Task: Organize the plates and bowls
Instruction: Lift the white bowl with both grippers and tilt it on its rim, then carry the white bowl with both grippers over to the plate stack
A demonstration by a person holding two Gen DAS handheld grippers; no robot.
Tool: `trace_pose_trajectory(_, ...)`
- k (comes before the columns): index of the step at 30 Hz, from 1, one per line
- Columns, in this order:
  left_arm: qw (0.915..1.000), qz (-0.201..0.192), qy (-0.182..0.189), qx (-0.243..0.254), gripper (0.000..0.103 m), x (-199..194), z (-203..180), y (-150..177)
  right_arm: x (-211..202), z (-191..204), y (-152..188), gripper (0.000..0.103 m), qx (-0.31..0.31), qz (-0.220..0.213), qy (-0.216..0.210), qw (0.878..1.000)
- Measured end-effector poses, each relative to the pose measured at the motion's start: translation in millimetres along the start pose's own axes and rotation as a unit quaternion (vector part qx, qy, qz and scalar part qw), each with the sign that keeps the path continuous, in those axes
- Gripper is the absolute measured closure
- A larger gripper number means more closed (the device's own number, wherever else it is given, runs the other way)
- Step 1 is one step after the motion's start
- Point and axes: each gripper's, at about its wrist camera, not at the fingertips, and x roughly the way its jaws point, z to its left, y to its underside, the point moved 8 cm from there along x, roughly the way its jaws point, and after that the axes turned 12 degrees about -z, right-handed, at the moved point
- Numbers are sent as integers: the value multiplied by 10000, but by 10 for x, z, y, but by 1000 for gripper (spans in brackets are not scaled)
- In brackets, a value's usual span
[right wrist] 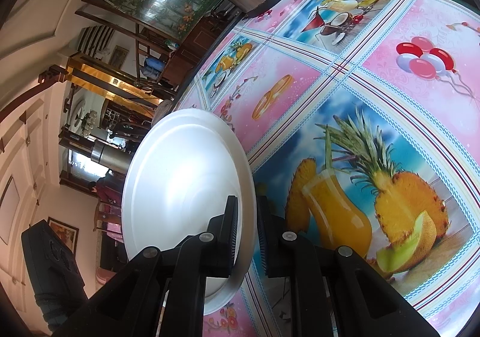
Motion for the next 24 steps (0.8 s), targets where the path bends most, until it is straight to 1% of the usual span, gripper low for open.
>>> trace_pose_trajectory(5, 9983, 190, 279, -484, 38, -13, 142, -53, -21, -35, -10, 88, 106, 2, -28, 9999)
trace_pose_trajectory(7, 9977, 186, 253, -609, 38, -19, 228, -79, -31, -44, -22, 86, 153, 3, -43, 9999)
trace_pose_trajectory(11, 9956, 204, 295, -865, 38, -31, 368, -122, -54, -37, -28, 86, 160, -3, -41, 9999)
trace_pose_trajectory(15, 9944, 235, 302, -986, 38, -51, 456, -140, -71, -48, -62, 80, 208, -13, -51, 9998)
trace_pose_trajectory(17, 9943, 211, 293, -1003, 38, -74, 483, -151, -78, -51, -79, 79, 221, -19, -44, 9997)
trace_pose_trajectory(19, 9943, 213, 304, -1002, 38, -92, 500, -163, -95, -56, -84, 76, 251, -35, -52, 9997)
trace_pose_trajectory(24, 9943, 247, 391, -957, 38, -128, 479, -176, -126, -41, -114, 74, 262, -57, -85, 9996)
